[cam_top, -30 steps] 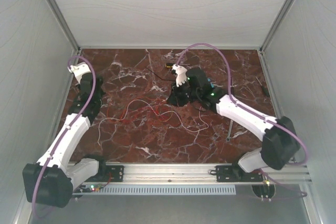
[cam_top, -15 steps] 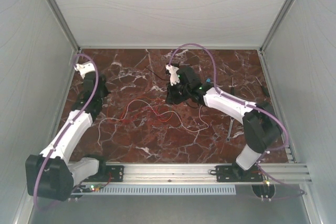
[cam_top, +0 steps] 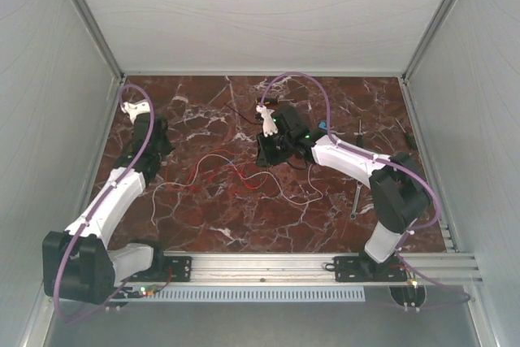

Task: Zip-tie the wires
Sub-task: Straighten the cable at the center of the board, then pick up the ribbon at the center of the board.

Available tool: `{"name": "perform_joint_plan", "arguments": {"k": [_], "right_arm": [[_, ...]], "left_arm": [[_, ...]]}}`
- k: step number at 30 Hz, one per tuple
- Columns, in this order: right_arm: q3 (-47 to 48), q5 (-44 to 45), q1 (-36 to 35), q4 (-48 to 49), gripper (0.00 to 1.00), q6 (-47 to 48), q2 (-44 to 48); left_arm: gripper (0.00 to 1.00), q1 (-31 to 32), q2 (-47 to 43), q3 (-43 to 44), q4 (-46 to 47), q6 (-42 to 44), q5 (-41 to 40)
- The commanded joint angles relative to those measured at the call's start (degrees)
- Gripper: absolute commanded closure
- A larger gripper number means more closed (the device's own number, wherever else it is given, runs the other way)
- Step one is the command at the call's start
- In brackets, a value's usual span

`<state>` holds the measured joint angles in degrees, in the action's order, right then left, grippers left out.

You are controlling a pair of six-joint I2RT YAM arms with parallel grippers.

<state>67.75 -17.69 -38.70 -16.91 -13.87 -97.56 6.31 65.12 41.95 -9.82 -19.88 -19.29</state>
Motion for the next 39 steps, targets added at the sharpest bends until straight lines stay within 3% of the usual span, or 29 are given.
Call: {"name": "perform_joint_plan", "arguments": {"k": [1,2,4,13,18,24,33,39], "right_arm": [[0.80,-1.81,0.04,-0.21,0.79,-0.98,0.22],[0.86,-2.02,0.03,-0.35,0.75,-1.02,0.32],[1.05,-2.16,0.03,-0.61,0.68,-1.16,0.63],[3.31,0.33,0.03,-3.74,0.48,-0.52,3.30],[4.25,3.61,0.16,-4.77,0.32,0.45,6.52],[4.13,8.71,0.37,-4.23,0.17,1.66,11.57],[-1.90,14.60,3.12,8.65,0.14,4.02,16.52],[0.56,13.98,4.76,11.44,0.17,12.51,10.56]], "left_arm": [[0.78,-0.31,0.70,0.02,0.43,-0.99,0.97],[0.70,-0.30,0.71,0.00,0.31,-1.02,0.90],[0.64,-0.32,0.55,-0.09,0.10,-1.25,0.67],[0.43,-0.32,-1.27,-0.36,0.22,-1.46,-1.08],[0.31,-0.28,-4.39,-0.85,1.42,0.34,-2.27],[0.01,-0.25,-11.78,-2.11,4.75,6.39,2.40],[0.00,-0.32,-23.78,-4.87,7.21,13.88,7.15],[0.00,-0.29,-29.19,-10.79,11.16,16.04,10.19]]}}
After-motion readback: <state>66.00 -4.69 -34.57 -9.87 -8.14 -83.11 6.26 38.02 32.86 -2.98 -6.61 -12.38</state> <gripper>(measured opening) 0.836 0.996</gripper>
